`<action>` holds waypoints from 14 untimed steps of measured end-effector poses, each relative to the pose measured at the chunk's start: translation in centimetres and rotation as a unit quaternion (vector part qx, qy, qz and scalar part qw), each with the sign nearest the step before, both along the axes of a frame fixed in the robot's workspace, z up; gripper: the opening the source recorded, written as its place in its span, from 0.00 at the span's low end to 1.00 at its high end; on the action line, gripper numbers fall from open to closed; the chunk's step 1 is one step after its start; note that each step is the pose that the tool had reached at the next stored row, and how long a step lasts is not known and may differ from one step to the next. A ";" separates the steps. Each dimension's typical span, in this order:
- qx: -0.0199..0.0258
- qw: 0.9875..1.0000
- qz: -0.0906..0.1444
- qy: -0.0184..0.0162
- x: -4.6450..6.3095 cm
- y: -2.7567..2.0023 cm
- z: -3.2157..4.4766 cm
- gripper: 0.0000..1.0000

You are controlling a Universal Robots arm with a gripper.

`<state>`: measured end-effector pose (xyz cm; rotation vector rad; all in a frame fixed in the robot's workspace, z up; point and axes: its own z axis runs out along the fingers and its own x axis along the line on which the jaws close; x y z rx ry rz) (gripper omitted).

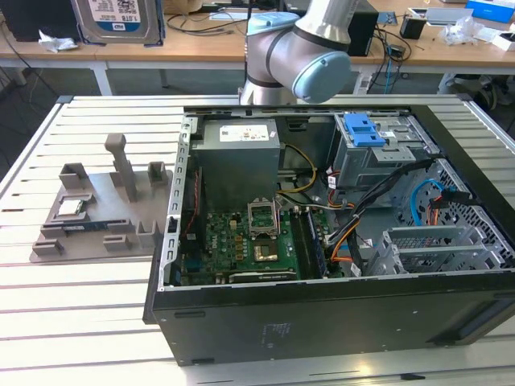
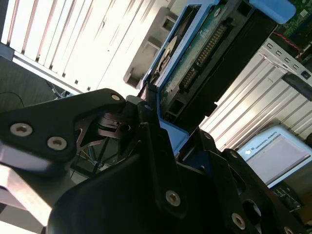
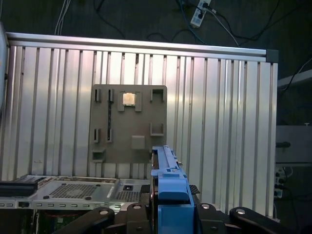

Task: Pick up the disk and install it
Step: 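Pick up the disk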

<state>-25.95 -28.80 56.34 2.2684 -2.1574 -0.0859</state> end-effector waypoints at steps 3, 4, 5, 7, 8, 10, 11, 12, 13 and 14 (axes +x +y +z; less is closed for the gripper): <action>0.000 1.000 0.000 0.000 1.0 0.00 0.00 0.37; 0.000 1.000 0.000 0.000 1.4 0.00 0.00 0.37; 0.000 1.000 0.000 0.001 1.9 0.00 0.00 0.37; 0.000 1.000 0.000 0.001 2.9 -0.01 0.00 0.37; 0.000 1.000 0.000 0.001 3.2 -0.04 0.00 0.37; 0.000 1.000 0.000 0.002 3.8 -0.42 -0.01 0.37; 0.000 1.000 0.000 0.002 4.1 -0.71 -0.02 0.37; 0.000 1.000 0.000 0.002 4.4 -1.19 -0.05 0.37; 0.000 1.000 0.000 0.002 4.5 -1.41 -0.06 0.37; 0.000 1.000 0.000 0.002 4.8 -1.70 -0.09 0.37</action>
